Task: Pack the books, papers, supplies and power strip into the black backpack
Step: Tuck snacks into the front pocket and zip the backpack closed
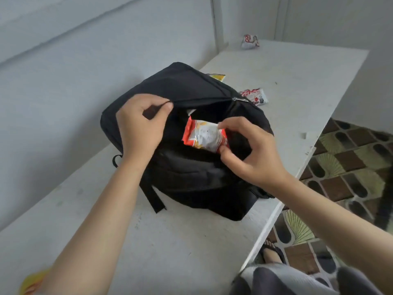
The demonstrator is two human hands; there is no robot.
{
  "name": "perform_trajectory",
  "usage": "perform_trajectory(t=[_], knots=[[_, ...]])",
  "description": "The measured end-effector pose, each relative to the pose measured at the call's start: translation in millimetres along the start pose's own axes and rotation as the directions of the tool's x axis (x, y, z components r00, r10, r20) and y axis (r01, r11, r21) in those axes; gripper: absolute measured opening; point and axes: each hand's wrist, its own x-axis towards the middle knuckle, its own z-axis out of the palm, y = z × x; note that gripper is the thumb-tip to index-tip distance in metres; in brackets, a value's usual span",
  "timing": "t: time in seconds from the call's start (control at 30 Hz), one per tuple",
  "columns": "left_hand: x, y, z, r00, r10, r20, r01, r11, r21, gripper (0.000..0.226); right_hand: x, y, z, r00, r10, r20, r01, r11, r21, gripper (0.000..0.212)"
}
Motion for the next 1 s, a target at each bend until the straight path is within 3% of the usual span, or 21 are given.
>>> perform_trajectory(t=[0.13,0.33,0.47,0.57,0.63,0.7,0.77,0.87,0.93,1.0], knots=[[21,7,-5,0.987,0.099,-0.129,-0.095,0.995,0.038,0.01,10,-4,6,0.997,0.007,0.071,0.01,0.972,-0.236,0.031],[18,11,-12,0.95,0.268,-0.161,-0.249,0.96,0.128,0.011,52,-1,29,0.991,-0.065,0.114,0.113,0.868,-0.483,0.026],[18,7,-16,0.944,0.298,-0.145,-0.276,0.949,0.15,0.011,58,-5,50,0.967,-0.152,0.202,0.233,0.847,-0.477,0.027],[17,6,-18,0.941,0.309,-0.134,-0.289,0.946,0.149,0.01,55,-2,54,0.9,-0.081,0.428,0.237,0.915,-0.327,0.038],[18,6,-20,0.938,0.323,-0.124,-0.303,0.94,0.153,0.011,58,3,55,0.785,0.042,0.618,0.18,0.939,-0.293,0.046],[19,6,-21,0.934,0.336,-0.12,-0.317,0.935,0.158,0.011,66,6,59,0.713,0.086,0.696,0.17,0.941,-0.291,0.048],[20,6,-21,0.933,0.339,-0.123,-0.319,0.935,0.156,0.011,74,5,65,0.734,0.083,0.674,0.144,0.951,-0.273,0.047],[20,4,-22,0.931,0.342,-0.126,-0.321,0.933,0.162,0.011,74,1,71,0.864,-0.109,0.491,0.269,0.925,-0.269,0.043],[21,2,-23,0.922,0.366,-0.124,-0.343,0.923,0.175,0.01,71,2,71,0.88,-0.208,0.426,0.327,0.918,-0.225,0.043],[22,1,-24,0.913,0.39,-0.12,-0.366,0.912,0.186,0.01,72,5,73,0.865,-0.216,0.453,0.34,0.916,-0.213,0.045]])
